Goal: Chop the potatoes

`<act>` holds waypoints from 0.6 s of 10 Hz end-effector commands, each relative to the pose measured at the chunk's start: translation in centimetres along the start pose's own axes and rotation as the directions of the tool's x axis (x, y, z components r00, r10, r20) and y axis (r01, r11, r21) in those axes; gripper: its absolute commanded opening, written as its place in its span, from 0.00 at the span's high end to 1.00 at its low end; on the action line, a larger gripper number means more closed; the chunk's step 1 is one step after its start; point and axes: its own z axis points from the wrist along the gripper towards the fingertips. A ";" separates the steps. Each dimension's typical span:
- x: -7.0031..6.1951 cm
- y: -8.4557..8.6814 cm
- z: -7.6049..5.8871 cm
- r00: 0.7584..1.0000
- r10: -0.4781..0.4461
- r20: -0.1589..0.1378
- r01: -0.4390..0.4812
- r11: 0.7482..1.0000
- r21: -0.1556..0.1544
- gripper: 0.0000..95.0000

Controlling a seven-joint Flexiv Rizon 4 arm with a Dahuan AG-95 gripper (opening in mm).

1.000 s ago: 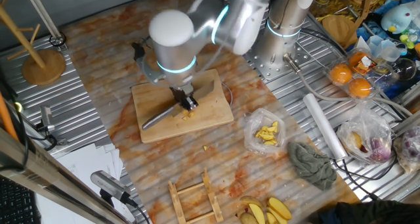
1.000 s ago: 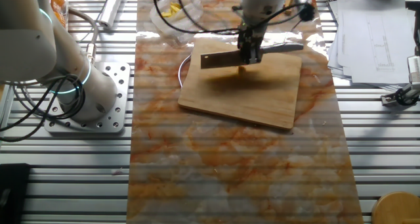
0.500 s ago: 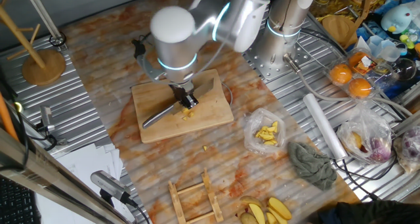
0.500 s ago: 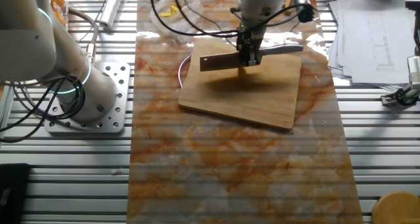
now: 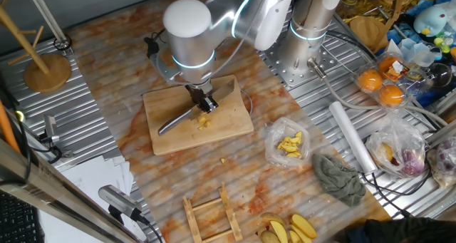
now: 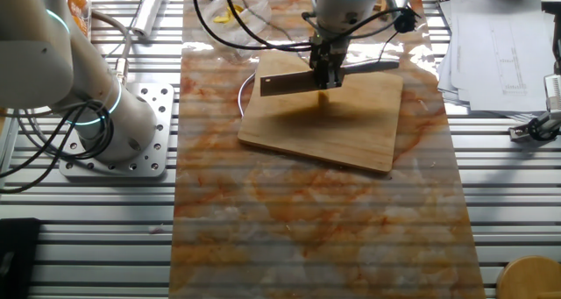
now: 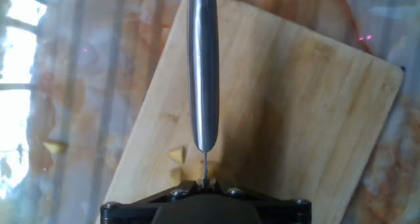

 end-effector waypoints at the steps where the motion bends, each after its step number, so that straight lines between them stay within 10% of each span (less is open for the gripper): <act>1: 0.3 0.1 0.3 1.000 0.001 0.010 -0.001 1.000 -0.001 1.00; 6: 0.1 0.2 0.5 0.999 0.044 0.009 -0.044 0.999 -0.014 1.00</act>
